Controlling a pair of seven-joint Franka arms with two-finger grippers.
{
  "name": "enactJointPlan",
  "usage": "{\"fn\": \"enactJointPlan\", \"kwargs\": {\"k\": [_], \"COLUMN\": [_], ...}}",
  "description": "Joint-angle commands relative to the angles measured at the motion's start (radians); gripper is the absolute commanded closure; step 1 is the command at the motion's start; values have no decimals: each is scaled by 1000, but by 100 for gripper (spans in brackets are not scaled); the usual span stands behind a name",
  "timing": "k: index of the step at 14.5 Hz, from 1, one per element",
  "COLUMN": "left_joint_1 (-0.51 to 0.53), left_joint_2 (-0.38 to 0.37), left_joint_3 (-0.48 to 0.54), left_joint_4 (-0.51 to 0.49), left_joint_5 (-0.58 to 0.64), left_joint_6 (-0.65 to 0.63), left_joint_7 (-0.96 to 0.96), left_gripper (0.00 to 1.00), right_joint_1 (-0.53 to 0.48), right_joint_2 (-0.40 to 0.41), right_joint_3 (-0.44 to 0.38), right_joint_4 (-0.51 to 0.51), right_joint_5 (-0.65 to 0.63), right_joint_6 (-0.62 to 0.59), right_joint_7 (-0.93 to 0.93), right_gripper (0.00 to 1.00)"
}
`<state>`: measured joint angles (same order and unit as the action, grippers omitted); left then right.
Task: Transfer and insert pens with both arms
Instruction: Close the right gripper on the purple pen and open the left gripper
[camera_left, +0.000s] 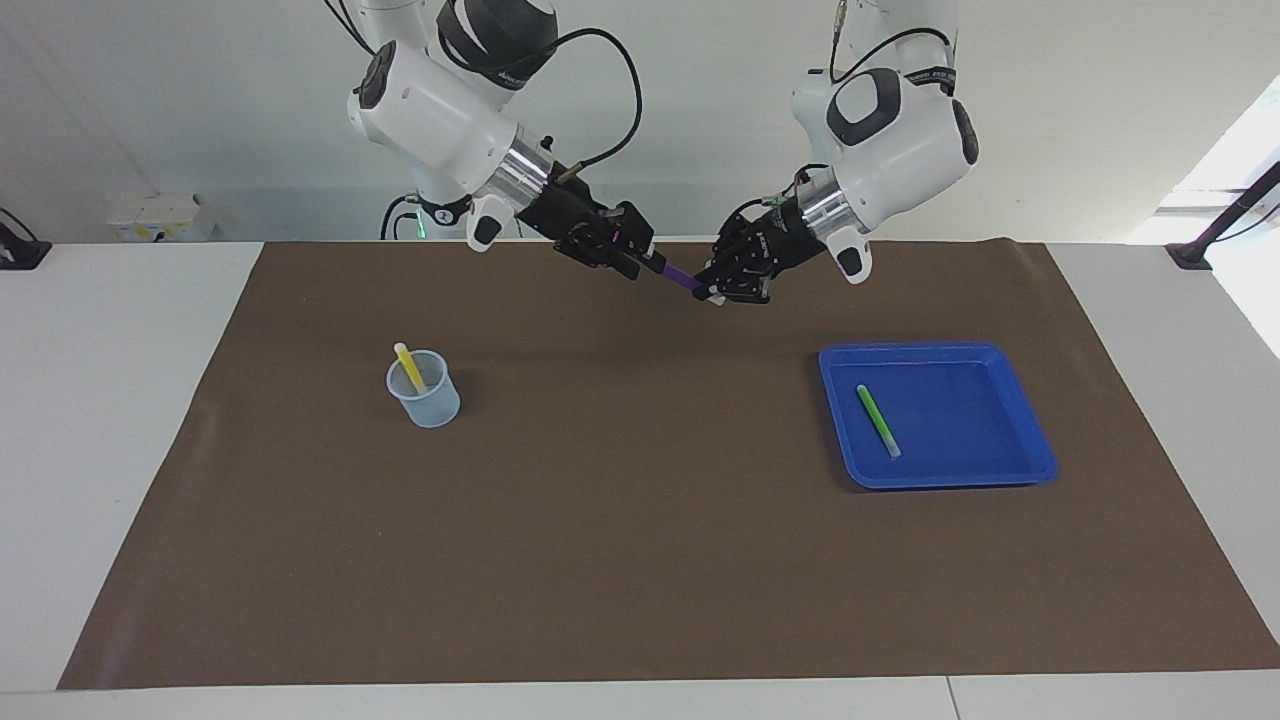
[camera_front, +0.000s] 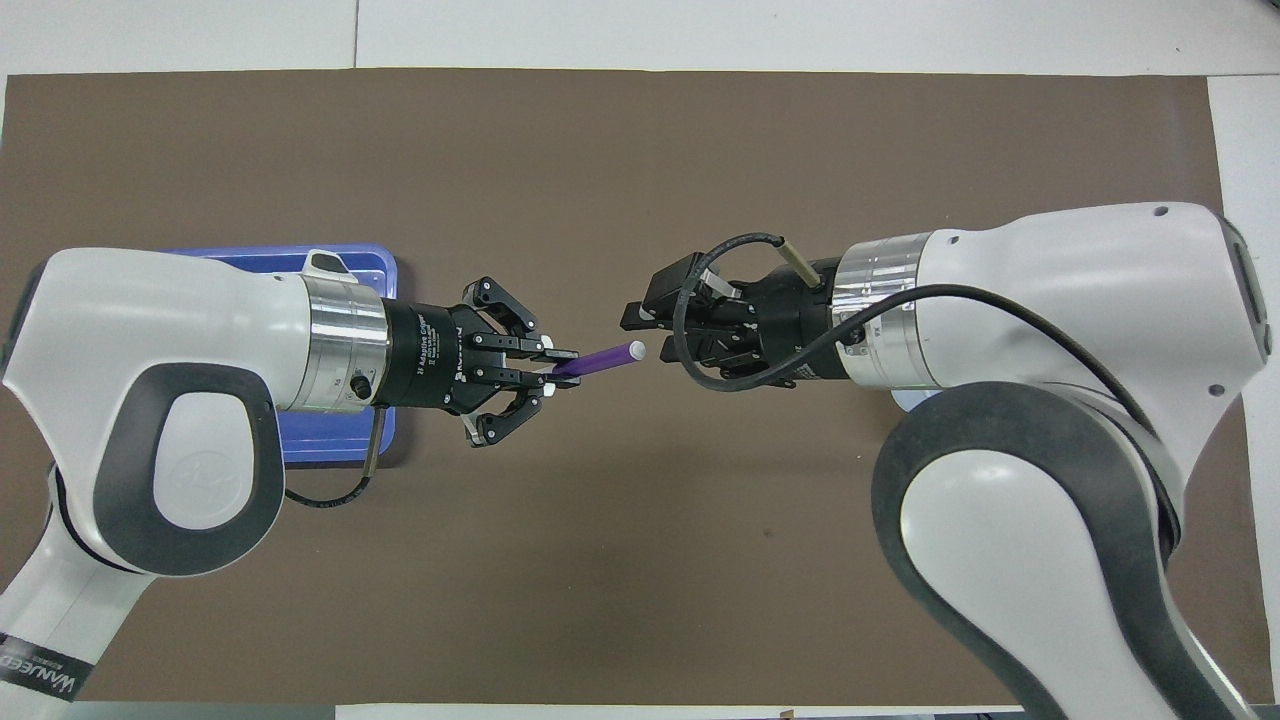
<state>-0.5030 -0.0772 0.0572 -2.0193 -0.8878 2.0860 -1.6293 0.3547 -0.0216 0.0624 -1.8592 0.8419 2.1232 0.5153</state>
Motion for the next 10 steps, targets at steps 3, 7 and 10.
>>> {"fn": "enactJointPlan", "kwargs": {"k": [3, 7, 10], "left_joint_1": [-23, -23, -23], "left_joint_2": [-33, -33, -33], "left_joint_3": [4, 6, 6], "left_joint_4": [-38, -38, -38], "left_joint_5": [-23, -23, -23], "left_joint_6": [45, 48, 48], "left_joint_7": [-29, -29, -29], "left_gripper": [100, 100, 100], "right_joint_1": [32, 32, 30], "right_joint_2": [-24, -24, -24], "right_joint_3": [2, 2, 2], "right_joint_4": [-29, -29, -29], "right_joint_5": [5, 3, 2], "right_joint_6": [17, 15, 18], "right_joint_7": [-14, -21, -21], "right_gripper": [53, 60, 61]}}
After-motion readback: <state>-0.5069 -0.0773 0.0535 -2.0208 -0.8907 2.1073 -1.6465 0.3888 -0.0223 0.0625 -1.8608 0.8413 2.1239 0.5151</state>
